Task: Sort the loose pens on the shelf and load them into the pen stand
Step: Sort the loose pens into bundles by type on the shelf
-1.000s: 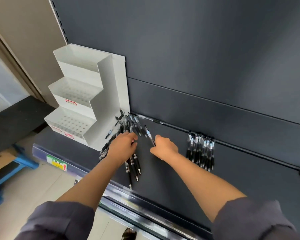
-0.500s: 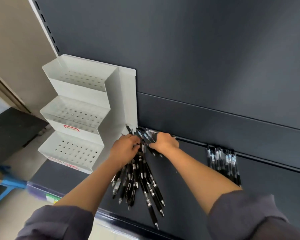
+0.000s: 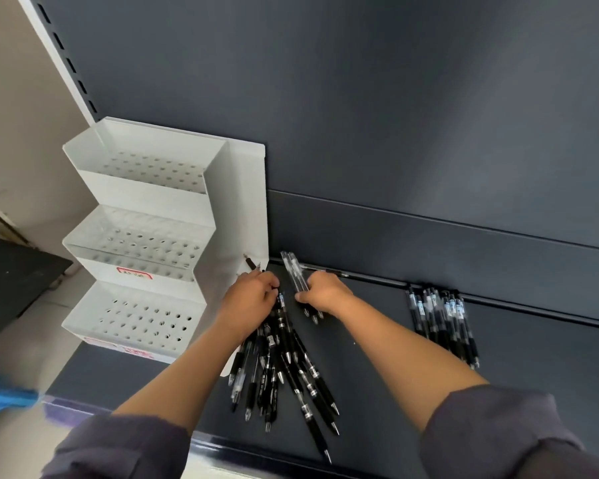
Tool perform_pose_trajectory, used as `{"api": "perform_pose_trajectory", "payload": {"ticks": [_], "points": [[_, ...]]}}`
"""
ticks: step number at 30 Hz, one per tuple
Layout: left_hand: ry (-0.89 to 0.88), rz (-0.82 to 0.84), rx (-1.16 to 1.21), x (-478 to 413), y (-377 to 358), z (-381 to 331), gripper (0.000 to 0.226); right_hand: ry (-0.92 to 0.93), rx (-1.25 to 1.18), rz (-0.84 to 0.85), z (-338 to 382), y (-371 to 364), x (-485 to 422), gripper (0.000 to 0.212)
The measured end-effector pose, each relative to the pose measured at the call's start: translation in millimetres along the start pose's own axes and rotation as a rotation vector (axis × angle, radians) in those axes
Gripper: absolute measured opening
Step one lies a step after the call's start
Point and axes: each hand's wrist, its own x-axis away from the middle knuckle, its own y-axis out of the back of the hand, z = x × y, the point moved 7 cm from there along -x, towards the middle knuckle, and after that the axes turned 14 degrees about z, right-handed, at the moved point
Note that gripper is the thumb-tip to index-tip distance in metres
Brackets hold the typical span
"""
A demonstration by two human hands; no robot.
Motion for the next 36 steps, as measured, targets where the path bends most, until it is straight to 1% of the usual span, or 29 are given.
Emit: {"api": "perform_pose_trajectory", "payload": {"ticks": [3,5,7,8,9,10,12,15,17,18,19,21,22,25,28,31,34,36], "points": [[0.024,0.020,0.157,-7,0,-20,0.020,0.150,-0.283,0.002,-12,7,15,0.034],[0.016,0.080,0.386,-12,-7,-36,0.022,0.226,-0.434,0.053,-15,7,28,0.025],[0.034,0.187,0.737,-14,-23,-49,0.016,0.242,-0.497,0.117,-19,4,39,0.016],[0.049,0.234,0.882,-14,-32,-55,0.010,0.241,-0.512,0.130,-23,3,44,0.018],[0.056,0.250,0.962,-13,-38,-59,0.007,0.238,-0.525,0.128,-26,2,47,0.018],[0.057,0.250,0.983,-14,-43,-64,0.008,0.228,-0.542,0.103,-32,3,50,0.016],[0.057,0.235,0.961,-17,-52,-74,0.013,0.195,-0.569,0.011,-50,7,57,0.011],[0.045,0.283,0.891,-22,-68,-96,0.016,0.106,-0.514,-0.149,-87,19,71,0.023],[0.022,0.346,0.823,-25,-82,-116,0.010,0.024,-0.423,-0.218,-115,26,81,0.025],[0.012,0.371,0.787,-27,-89,-127,0.004,-0.020,-0.393,-0.247,-130,30,87,0.029],[0.002,0.383,0.753,-27,-93,-136,0.003,-0.059,-0.367,-0.278,-142,34,92,0.033],[-0.018,0.396,0.683,-30,-104,-155,0.013,-0.131,-0.357,-0.337,-167,40,105,0.038],[-0.022,0.392,0.652,-32,-108,-163,0.016,-0.160,-0.359,-0.358,-179,43,111,0.037],[-0.008,0.360,0.584,-38,-121,-177,0.019,-0.232,-0.332,-0.370,-203,49,123,0.021],[0.011,0.331,0.546,-43,-133,-184,0.019,-0.278,-0.287,-0.353,-217,52,124,0.022],[0.031,0.326,0.528,-45,-143,-186,0.019,-0.283,-0.263,-0.340,-220,53,119,0.023],[0.034,0.340,0.495,-45,-149,-188,0.026,-0.270,-0.267,-0.343,-224,55,118,0.019],[0.018,0.346,0.481,-46,-151,-191,0.035,-0.252,-0.292,-0.368,-228,57,121,0.017]]}}
